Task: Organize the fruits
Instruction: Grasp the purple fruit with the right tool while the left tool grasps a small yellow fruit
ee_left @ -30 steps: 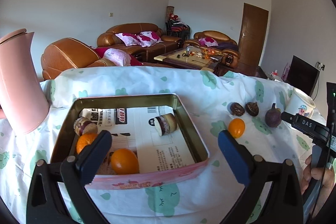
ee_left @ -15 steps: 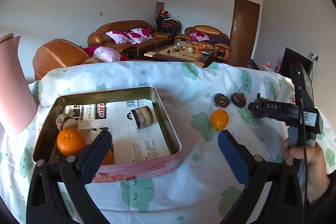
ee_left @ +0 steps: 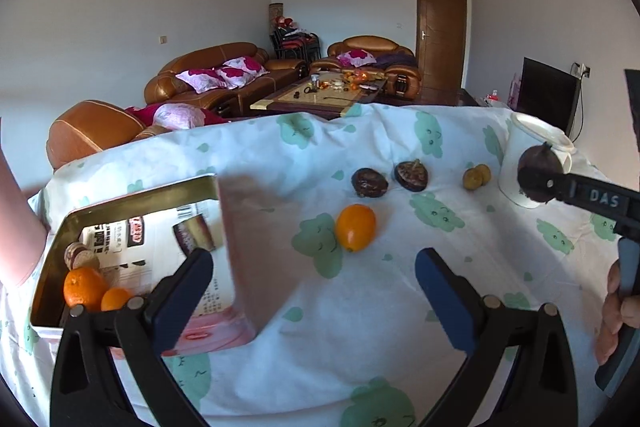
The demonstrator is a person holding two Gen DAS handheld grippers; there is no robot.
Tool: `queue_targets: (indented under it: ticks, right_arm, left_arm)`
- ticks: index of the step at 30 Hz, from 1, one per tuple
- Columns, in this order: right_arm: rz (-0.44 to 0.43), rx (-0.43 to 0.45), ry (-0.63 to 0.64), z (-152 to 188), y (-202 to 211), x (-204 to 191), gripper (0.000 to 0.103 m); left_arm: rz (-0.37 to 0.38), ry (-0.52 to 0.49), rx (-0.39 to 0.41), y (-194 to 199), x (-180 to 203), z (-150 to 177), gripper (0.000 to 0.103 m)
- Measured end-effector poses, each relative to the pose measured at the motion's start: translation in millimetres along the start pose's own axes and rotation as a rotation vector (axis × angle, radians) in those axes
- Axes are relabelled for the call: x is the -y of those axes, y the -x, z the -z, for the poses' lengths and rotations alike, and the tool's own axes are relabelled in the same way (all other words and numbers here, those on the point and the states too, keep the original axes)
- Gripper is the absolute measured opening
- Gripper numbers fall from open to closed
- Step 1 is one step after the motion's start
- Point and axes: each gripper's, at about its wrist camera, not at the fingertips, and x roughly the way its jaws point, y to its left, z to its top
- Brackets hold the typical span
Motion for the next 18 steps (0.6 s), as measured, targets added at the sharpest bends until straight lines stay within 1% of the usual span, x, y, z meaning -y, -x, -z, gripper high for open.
queue_targets:
  ticks: [4, 7, 9, 11, 13, 14, 15, 17, 18]
  right_arm:
    - [0.031, 0.145, -0.015, -7.1, 36.8, 29.8, 0.052]
    - [0.036, 0.210, -0.057, -11.6, 56.1, 51.9, 0.052]
    - [0.065, 0.236, -0.086, -12.7, 63.2, 63.3, 0.052]
    - [0.069, 0.245, -0.131, -14.6, 66.3, 76.1, 0.052]
    - [0.075, 0.244, -0.167, -16.5, 67.5, 86.2, 0.052]
    - [0.082, 0.240, -0.177, -17.2, 67.9, 90.7, 0.052]
    - [0.087, 0.236, -0.185, -17.0, 66.9, 92.8, 0.052]
    - [0.076, 0.226, -0.204, -16.7, 65.6, 98.2, 0.052]
    - [0.069, 0.221, -0.213, -16.3, 65.2, 100.6, 0.052]
  left_arm:
    - [0.060, -0.083, 0.004, -17.1, 41.3, -17.7, 0.103]
    - [0.102, -0.137, -0.006, -32.7, 71.1, -30.3, 0.102]
    - [0.128, -0.164, -0.028, -45.8, 89.9, -38.3, 0.095]
    - [0.154, -0.186, -0.060, -59.5, 107.1, -45.8, 0.084]
    - [0.179, -0.210, -0.091, -73.2, 122.6, -51.9, 0.080]
    - [0.188, -0.225, -0.103, -79.5, 129.9, -54.3, 0.074]
    - [0.198, -0.237, -0.114, -85.1, 136.0, -56.4, 0.071]
    - [0.217, -0.250, -0.147, -96.1, 145.4, -59.0, 0.061]
    - [0.227, -0.252, -0.167, -102.3, 149.4, -60.5, 0.058]
